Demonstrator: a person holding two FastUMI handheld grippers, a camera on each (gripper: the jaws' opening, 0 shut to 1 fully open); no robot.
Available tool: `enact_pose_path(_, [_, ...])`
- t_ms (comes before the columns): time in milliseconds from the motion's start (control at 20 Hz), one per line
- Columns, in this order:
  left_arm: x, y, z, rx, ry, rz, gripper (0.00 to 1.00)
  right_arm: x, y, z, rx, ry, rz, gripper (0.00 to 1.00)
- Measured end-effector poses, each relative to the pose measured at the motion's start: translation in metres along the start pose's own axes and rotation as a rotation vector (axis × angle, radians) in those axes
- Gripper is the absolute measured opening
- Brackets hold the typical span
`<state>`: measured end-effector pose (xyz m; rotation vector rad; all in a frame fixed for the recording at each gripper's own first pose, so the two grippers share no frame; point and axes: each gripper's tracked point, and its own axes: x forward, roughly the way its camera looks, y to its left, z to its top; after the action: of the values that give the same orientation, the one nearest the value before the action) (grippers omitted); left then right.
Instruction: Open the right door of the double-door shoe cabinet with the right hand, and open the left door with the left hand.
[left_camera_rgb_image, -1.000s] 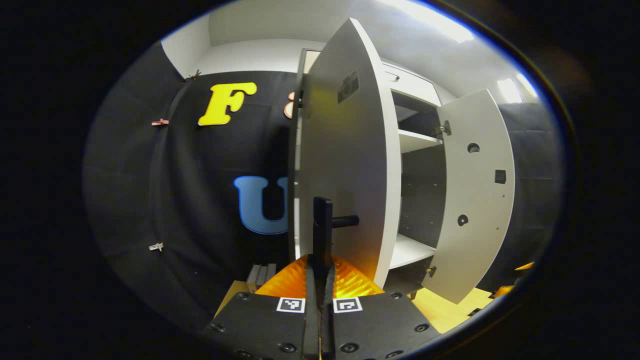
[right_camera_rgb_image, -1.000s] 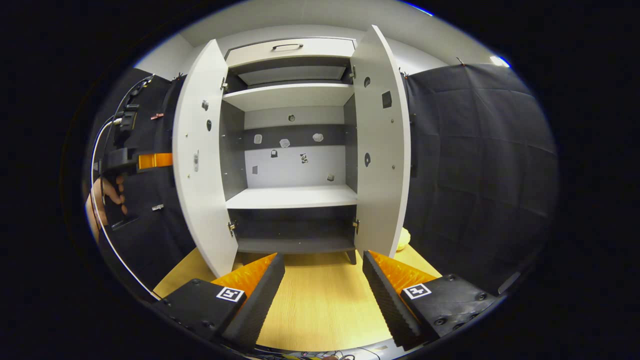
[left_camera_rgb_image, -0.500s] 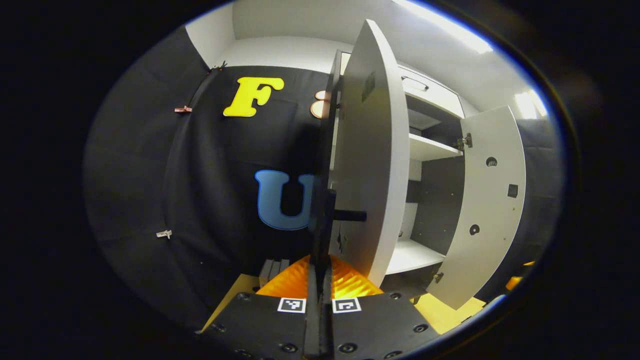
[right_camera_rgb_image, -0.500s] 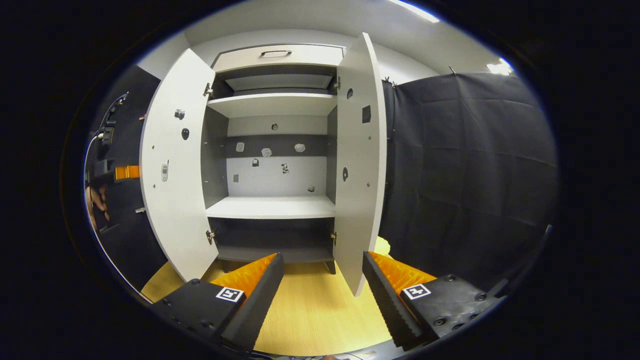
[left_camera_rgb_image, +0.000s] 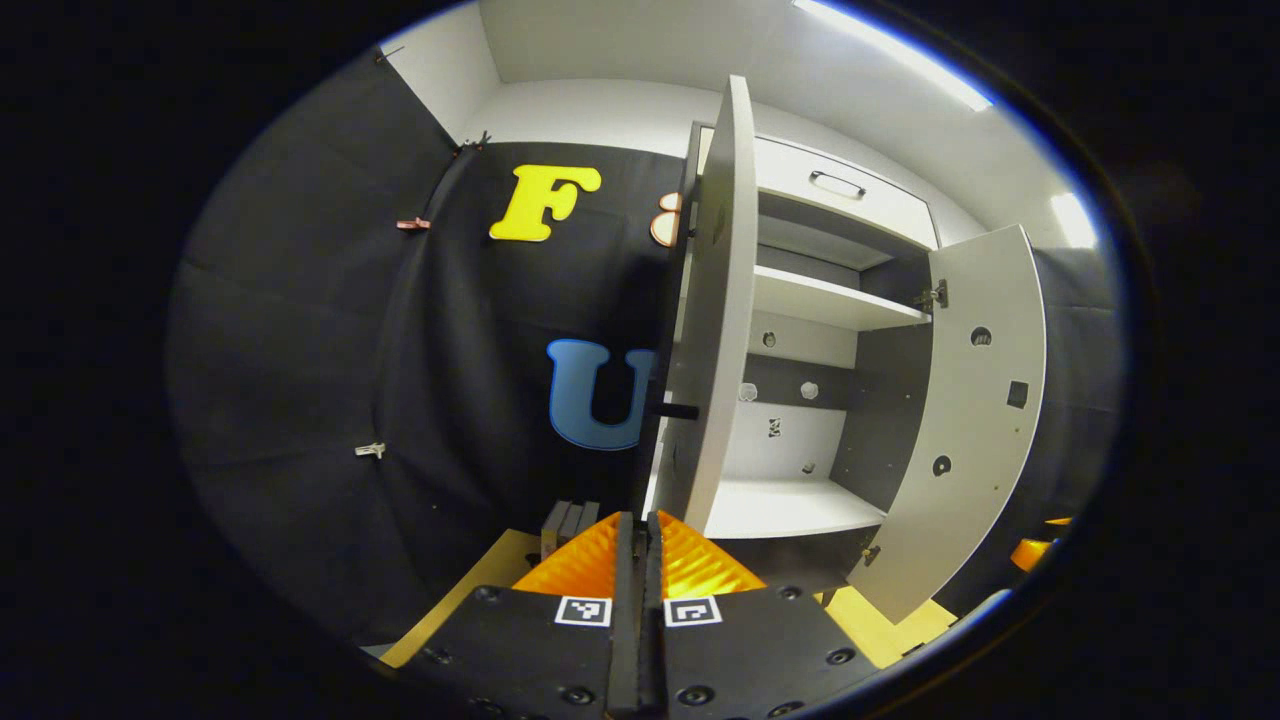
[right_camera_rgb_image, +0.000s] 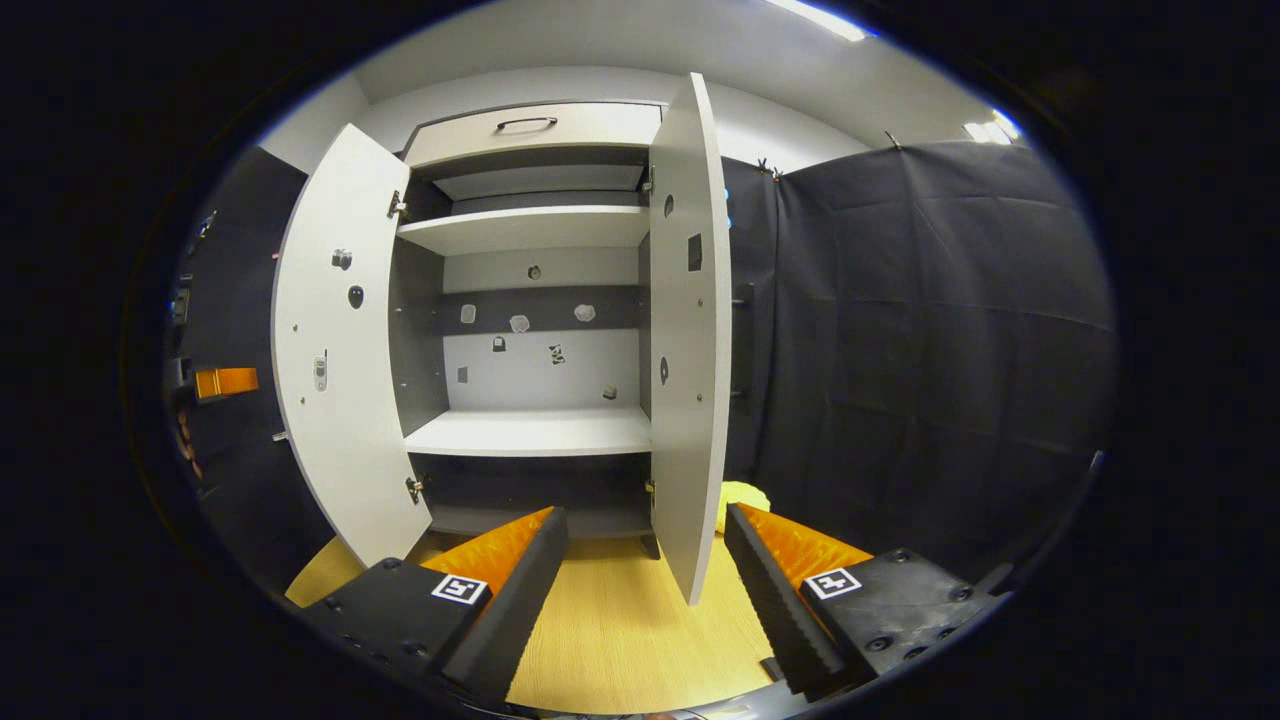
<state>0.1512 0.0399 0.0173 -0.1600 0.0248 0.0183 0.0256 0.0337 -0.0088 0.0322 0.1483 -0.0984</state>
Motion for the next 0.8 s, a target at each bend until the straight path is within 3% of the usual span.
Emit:
enact_pose_path(150, [-0.027, -0.031, -0.01, 0.032, 0.02, 0.034, 0.06, -0.002, -0.01, 0.013, 0.008, -0.005, 0.063, 0.99])
enact_pose_path(250, [-0.041, -0.054, -0.016, 0.071, 0.033, 0.044, 0.15, -0.005, -0.022, 0.026, 0.018, -0.03, 0.091, 0.99])
enact_pose_path(350, [-0.055, -0.072, -0.016, 0.093, 0.02, 0.067, 0.29, -0.009, -0.034, 0.038, 0.038, -0.059, 0.112, 0.99])
enact_pose_path(600, [-0.091, -0.114, -0.009, 0.106, -0.039, 0.089, 0.8, -0.013, -0.048, 0.048, 0.054, -0.072, 0.162, 0.98])
enact_pose_path(700, [-0.101, -0.12, -0.01, 0.109, -0.044, 0.098, 0.94, -0.014, -0.048, 0.053, 0.051, -0.088, 0.181, 0.98])
enact_pose_path(800, [-0.106, -0.125, -0.014, 0.114, -0.04, 0.103, 0.95, -0.012, -0.046, 0.053, 0.049, -0.091, 0.195, 0.98])
